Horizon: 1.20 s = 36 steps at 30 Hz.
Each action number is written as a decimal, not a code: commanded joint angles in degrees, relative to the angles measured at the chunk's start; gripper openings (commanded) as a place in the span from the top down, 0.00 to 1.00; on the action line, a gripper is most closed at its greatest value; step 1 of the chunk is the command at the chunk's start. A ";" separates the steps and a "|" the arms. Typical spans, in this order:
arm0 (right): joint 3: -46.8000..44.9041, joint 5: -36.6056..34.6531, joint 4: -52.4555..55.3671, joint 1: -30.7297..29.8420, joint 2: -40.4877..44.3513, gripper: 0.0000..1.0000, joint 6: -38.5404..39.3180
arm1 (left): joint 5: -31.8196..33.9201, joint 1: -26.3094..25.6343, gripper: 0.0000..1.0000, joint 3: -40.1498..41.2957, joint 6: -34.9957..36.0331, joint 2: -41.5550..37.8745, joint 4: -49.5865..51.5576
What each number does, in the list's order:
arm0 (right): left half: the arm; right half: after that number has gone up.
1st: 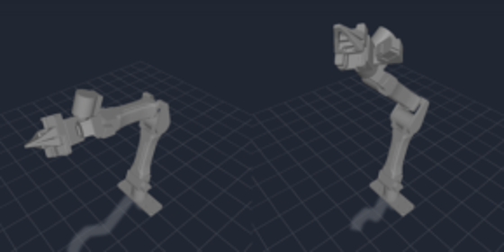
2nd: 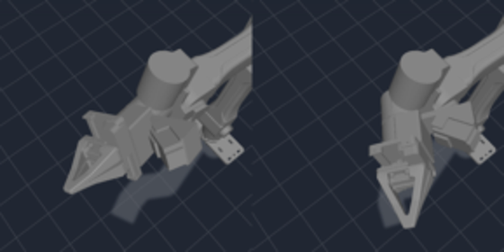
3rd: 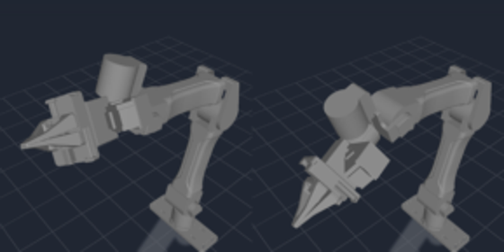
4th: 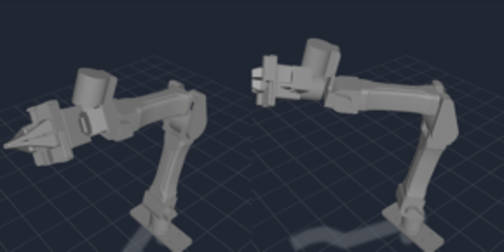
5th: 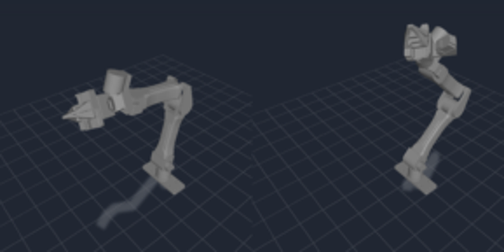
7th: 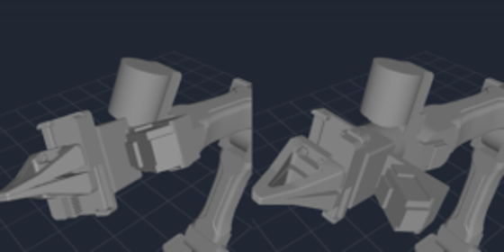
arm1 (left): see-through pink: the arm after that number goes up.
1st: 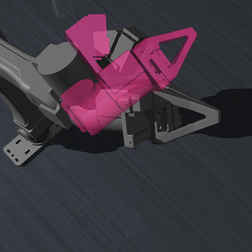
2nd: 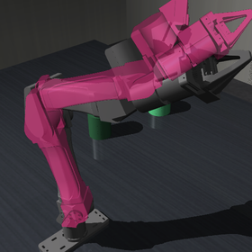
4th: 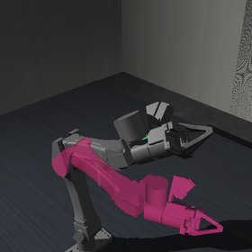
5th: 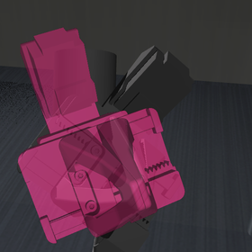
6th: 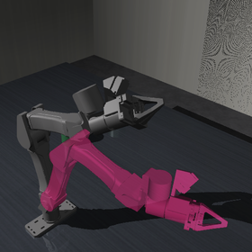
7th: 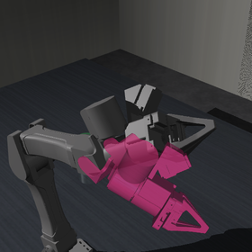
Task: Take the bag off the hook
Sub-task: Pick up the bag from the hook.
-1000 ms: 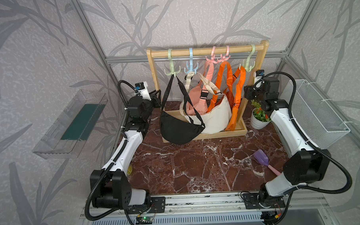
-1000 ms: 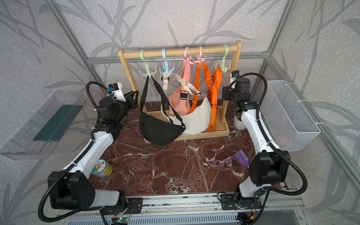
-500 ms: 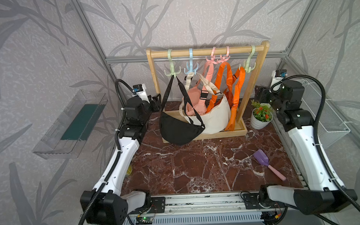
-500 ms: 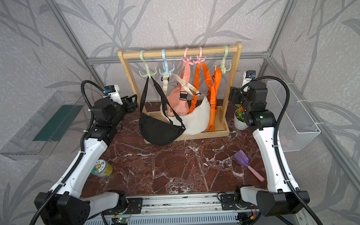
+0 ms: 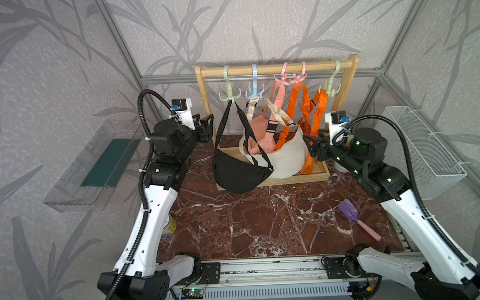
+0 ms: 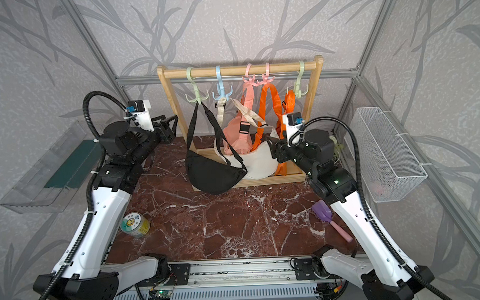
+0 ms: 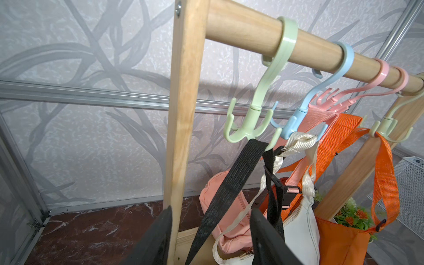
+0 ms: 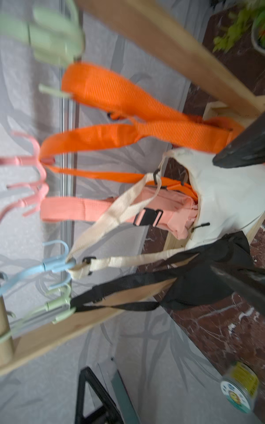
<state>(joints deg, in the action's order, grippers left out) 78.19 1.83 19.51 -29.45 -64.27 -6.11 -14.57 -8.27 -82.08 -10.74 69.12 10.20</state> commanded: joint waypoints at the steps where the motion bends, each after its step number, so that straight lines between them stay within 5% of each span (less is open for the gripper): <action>1: 3.00 -2.95 -2.44 -5.54 -4.32 0.33 3.75 | -2.31 -0.90 0.44 -2.67 2.04 1.74 3.89; 13: 8.12 -6.02 -18.44 -13.57 -21.01 0.40 2.10 | -4.07 -2.36 0.46 -6.23 2.64 7.63 1.43; 18: 11.05 -7.91 -22.02 -14.22 -27.09 0.29 2.37 | -6.36 -2.87 0.44 -5.55 2.89 8.84 -0.03; 30: 19.15 -12.39 -23.57 -14.62 -39.72 0.29 3.55 | -4.23 -3.20 0.42 -1.15 4.90 11.63 -6.91; 32: 19.40 -12.74 -23.58 -14.67 -40.48 0.35 4.02 | -4.48 -3.15 0.42 0.64 4.83 11.73 -9.62; 36: 19.66 -11.94 -22.73 -14.67 -40.52 0.64 4.80 | -4.41 -3.19 0.45 1.88 4.46 11.99 -10.55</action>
<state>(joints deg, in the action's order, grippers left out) 95.92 -9.19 -2.17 -43.88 -105.32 -2.11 -19.44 -11.20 -80.60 -7.25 81.23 2.98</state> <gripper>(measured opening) 0.404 0.558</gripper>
